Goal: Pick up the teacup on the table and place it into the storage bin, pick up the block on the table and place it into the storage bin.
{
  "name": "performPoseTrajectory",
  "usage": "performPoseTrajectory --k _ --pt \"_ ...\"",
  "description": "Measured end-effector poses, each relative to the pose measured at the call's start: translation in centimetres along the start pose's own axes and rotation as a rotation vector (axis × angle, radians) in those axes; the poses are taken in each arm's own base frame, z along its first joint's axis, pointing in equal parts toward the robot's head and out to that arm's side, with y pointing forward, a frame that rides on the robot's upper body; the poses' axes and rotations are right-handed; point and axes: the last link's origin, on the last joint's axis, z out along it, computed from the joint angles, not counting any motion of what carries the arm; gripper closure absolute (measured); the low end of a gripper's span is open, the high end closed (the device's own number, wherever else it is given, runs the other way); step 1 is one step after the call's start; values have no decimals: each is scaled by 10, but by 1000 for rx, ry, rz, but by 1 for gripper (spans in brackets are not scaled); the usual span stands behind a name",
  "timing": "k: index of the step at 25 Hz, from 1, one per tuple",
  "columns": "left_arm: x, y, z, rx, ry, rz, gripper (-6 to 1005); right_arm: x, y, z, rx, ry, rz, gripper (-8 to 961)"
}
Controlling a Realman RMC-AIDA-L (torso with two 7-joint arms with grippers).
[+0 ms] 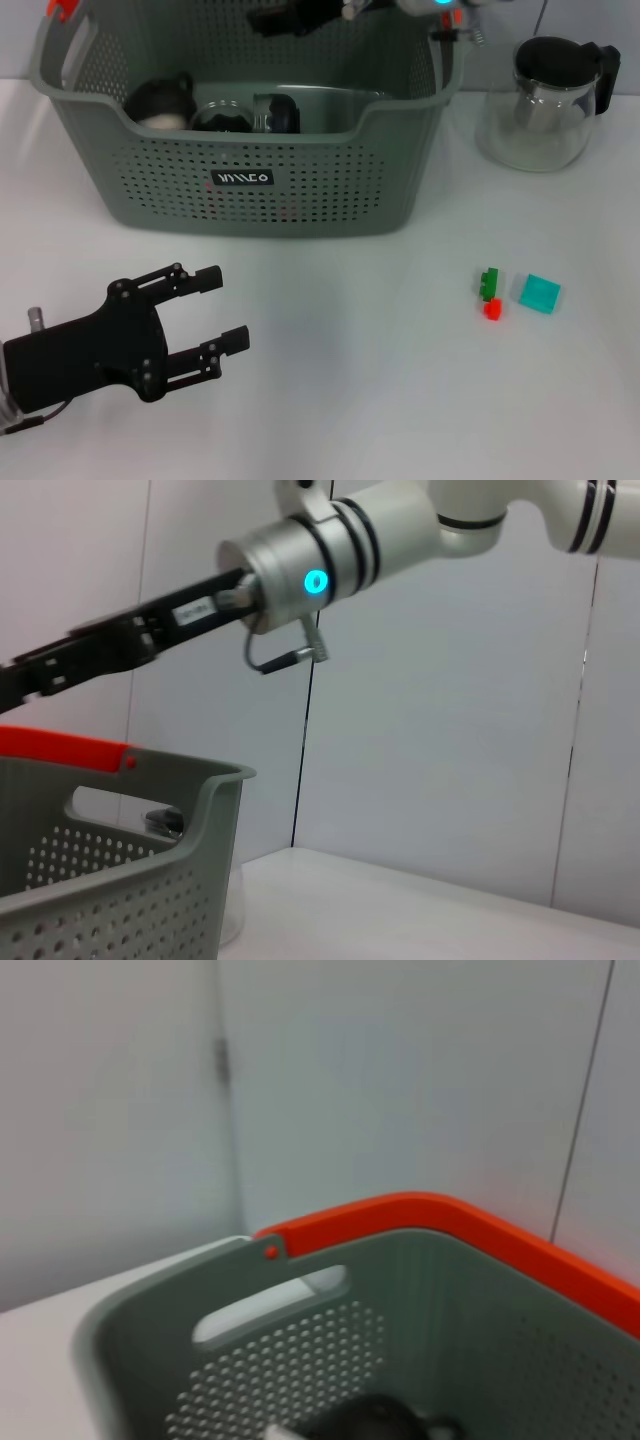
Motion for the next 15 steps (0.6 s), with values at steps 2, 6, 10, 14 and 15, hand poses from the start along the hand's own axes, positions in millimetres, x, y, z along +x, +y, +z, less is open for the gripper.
performPoseTrajectory --k 2,6,10,14,15 --pt "1 0 1 0 9 -2 267 0 2 -19 -37 -43 2 337" --pt "1 0 2 0 12 0 267 12 11 -73 -170 -196 27 337" --pt "1 -2 -1 11 12 2 267 49 16 -138 -285 -304 12 338" --pt "2 -3 -2 16 12 3 267 91 21 -186 -345 -194 -17 338" --pt "2 -3 -2 16 11 3 267 99 22 -194 -354 -145 -20 338"
